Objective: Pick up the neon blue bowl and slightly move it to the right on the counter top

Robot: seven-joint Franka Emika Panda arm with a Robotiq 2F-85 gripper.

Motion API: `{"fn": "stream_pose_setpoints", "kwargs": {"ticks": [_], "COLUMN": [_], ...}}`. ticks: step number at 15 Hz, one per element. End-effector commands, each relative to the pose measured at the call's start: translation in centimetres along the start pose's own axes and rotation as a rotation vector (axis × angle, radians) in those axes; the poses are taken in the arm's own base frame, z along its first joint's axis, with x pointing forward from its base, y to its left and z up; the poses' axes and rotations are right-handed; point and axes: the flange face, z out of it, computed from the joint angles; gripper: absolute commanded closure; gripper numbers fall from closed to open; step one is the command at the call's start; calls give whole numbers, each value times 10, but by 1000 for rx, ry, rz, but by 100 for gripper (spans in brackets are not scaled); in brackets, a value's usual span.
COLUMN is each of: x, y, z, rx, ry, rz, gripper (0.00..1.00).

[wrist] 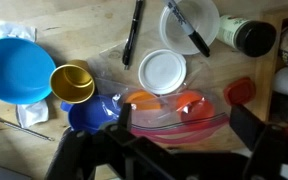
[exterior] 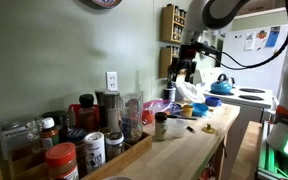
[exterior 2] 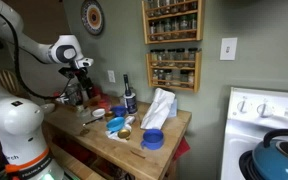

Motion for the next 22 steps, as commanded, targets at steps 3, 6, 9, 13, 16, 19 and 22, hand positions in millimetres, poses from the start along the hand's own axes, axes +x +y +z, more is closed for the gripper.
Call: {"fn": "stream_pose_setpoints", "kwargs": {"ticks": [3, 6, 9, 13, 16, 19, 22], "x": [0, 10, 16, 24, 14, 10, 12], "y": [0, 21, 82, 168, 214, 243, 242], "z": [-1, 5, 19, 46, 59, 70, 67], "rx": [0, -16, -40, -94, -93, -95, -88], "ry": [-1, 19, 4, -124, -214, -268, -249], "rz": [0, 77, 195, 322, 361, 442, 444], "gripper": [0, 0, 0, 0, 0, 0, 0]}}
